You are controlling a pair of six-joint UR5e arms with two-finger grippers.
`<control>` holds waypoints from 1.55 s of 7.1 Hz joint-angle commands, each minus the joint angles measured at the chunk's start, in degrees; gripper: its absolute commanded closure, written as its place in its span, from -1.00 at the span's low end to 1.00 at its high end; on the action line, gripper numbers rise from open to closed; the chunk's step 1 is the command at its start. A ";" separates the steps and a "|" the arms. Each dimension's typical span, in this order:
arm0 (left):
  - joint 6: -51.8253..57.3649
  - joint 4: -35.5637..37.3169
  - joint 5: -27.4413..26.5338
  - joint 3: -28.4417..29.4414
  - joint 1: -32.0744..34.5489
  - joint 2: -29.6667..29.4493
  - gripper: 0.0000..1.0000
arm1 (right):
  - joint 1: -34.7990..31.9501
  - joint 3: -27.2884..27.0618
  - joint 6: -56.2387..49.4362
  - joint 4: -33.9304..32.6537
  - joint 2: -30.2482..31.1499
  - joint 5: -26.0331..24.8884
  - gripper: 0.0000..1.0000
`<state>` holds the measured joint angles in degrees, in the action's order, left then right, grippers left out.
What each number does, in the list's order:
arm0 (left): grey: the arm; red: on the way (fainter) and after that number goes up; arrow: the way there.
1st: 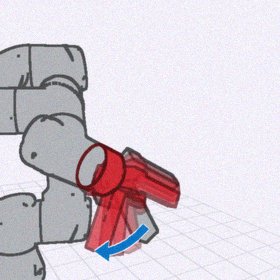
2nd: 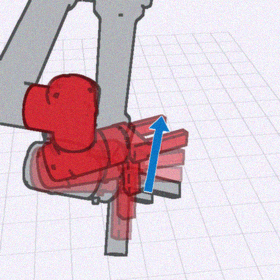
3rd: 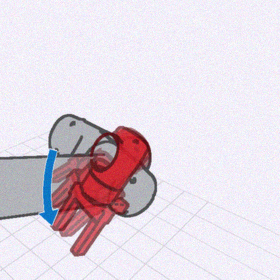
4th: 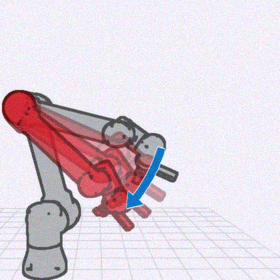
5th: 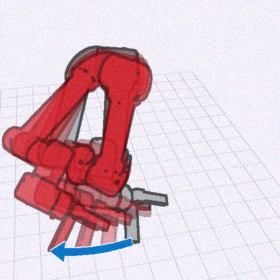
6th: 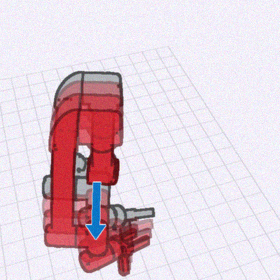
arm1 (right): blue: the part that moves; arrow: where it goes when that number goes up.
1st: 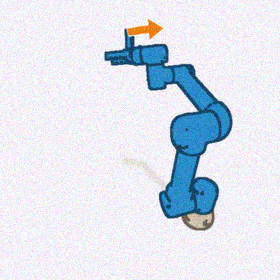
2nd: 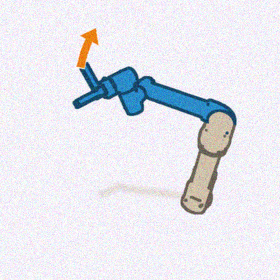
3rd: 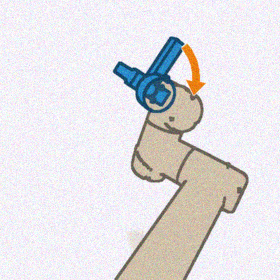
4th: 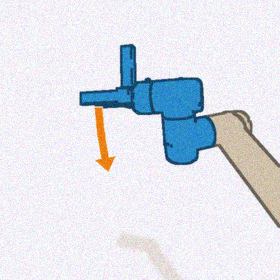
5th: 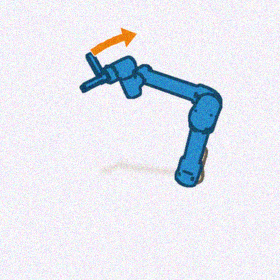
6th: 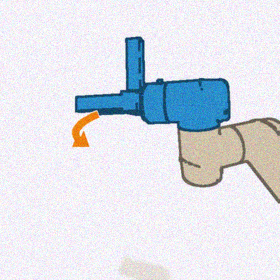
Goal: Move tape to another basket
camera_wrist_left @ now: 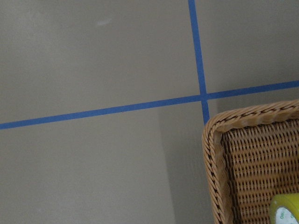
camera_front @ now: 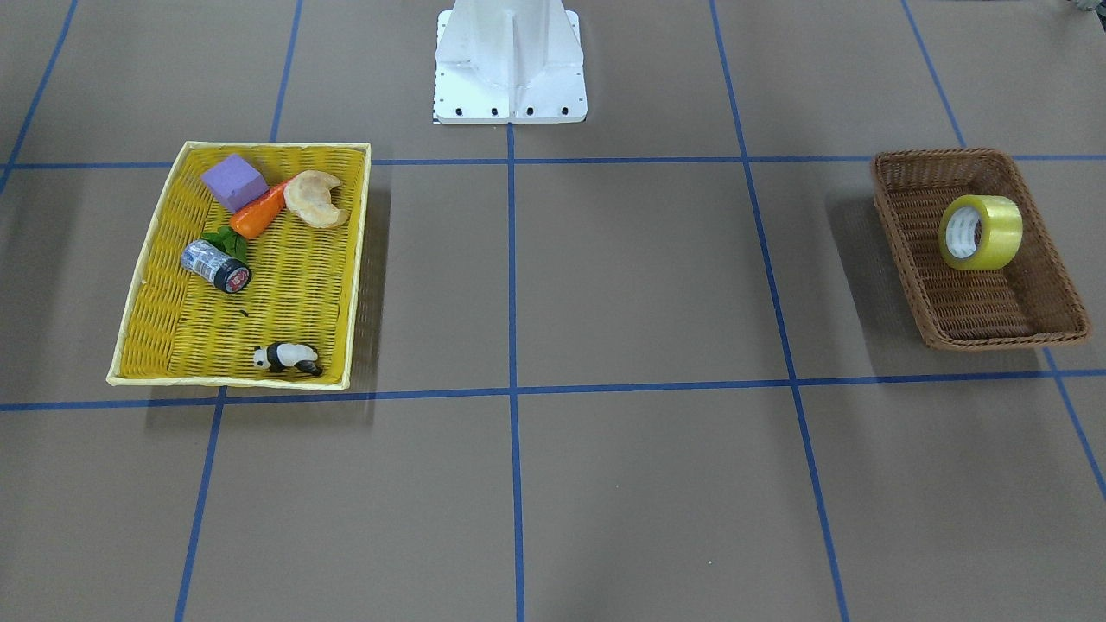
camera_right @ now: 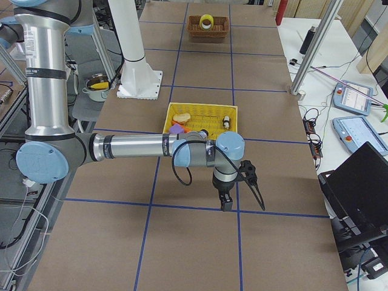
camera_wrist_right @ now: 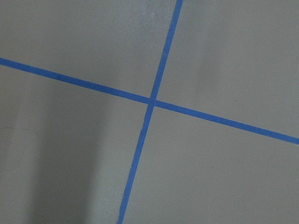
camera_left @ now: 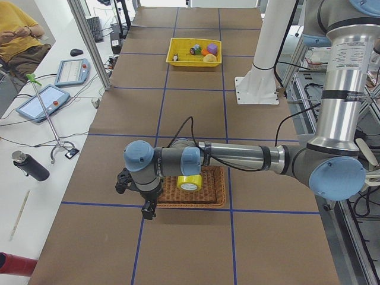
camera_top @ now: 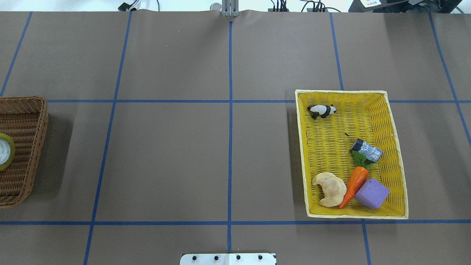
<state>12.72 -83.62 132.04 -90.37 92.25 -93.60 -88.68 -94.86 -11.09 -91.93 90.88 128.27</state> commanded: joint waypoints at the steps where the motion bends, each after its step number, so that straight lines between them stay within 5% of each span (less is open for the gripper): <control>1: -0.15 -0.58 0.32 -1.92 -0.14 0.96 -0.98 | -3.14 0.03 -0.16 0.00 1.22 -0.04 -1.00; 11: 0.37 -0.76 0.23 -3.32 -0.14 0.96 -0.98 | -4.57 1.17 0.72 0.00 3.33 0.31 -1.00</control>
<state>13.08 -84.37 132.35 -93.72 92.11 -92.64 -93.29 -93.96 -10.37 -91.93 94.15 128.49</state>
